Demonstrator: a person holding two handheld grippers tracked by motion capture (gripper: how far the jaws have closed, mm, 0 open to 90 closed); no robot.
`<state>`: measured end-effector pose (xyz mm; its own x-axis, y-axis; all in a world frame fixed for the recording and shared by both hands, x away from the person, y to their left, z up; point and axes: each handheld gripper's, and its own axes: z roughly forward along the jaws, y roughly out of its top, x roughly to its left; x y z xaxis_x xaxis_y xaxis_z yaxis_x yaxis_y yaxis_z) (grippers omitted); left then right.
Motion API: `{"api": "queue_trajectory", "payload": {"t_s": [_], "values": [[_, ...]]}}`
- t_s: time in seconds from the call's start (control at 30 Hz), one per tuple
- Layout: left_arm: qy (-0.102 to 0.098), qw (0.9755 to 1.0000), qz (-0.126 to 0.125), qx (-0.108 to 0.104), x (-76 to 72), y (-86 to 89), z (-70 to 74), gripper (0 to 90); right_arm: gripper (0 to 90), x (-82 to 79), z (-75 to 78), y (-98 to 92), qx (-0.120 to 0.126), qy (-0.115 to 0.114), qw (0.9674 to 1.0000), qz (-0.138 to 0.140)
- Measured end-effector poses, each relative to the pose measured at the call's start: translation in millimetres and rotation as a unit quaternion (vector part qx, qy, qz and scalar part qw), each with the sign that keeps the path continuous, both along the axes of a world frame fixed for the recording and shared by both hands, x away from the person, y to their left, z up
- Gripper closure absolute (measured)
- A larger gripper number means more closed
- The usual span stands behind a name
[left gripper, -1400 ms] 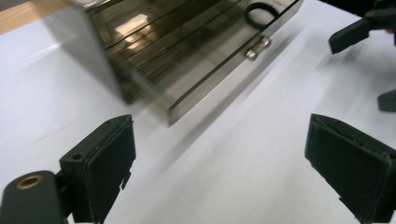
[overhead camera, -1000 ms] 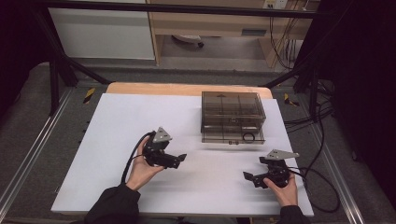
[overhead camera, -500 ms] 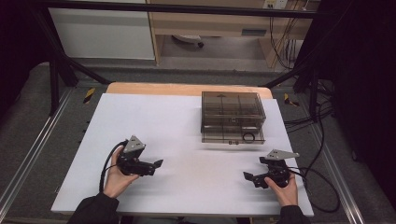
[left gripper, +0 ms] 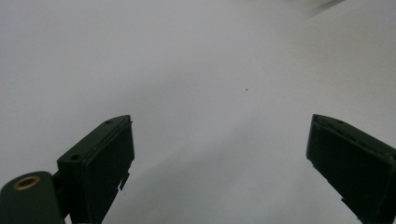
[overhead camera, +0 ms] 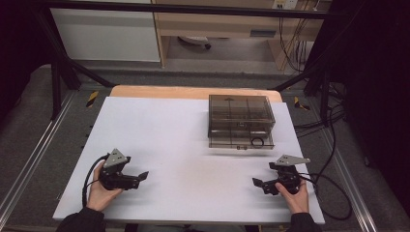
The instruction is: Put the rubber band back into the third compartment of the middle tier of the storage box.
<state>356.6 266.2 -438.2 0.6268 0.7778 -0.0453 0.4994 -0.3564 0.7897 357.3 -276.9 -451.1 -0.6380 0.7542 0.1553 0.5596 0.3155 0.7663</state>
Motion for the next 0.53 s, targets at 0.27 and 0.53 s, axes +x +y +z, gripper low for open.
{"api": "queue_trajectory", "payload": {"t_s": [0.27, 0.53], "values": [[0.010, 0.9999, 0.004, -0.005, -2.1, 8.3, -8.3, 7.3, 0.7, -0.4, -0.2, 0.6, 0.002, 0.003, 1.0000, -0.001], [0.013, 0.9999, -0.003, -0.001, -2.8, 6.4, -9.9, 7.3, 0.7, -0.3, -0.3, 0.6, 0.003, 0.002, 1.0000, 0.000]]}}
